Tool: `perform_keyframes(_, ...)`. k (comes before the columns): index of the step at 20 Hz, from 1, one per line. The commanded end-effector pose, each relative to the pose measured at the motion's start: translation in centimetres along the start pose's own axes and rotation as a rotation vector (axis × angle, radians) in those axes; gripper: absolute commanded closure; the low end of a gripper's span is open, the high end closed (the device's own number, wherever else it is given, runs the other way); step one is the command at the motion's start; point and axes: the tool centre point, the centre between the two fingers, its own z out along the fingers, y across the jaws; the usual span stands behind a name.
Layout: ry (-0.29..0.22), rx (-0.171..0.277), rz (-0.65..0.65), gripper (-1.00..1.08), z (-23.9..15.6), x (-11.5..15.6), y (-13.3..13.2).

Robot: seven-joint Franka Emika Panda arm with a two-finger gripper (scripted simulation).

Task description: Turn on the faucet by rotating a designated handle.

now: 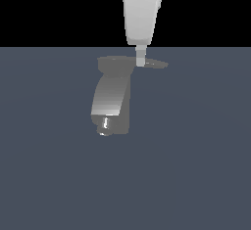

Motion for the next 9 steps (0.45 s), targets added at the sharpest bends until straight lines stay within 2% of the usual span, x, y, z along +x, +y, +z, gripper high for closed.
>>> perform_keyframes(1,0.000,-0.019,0.020,1.08,0.9,1.9,-0.4)
perform_keyframes(9,0.001,-0.027,0.026,1.08,1.3,4.6,-2.2)
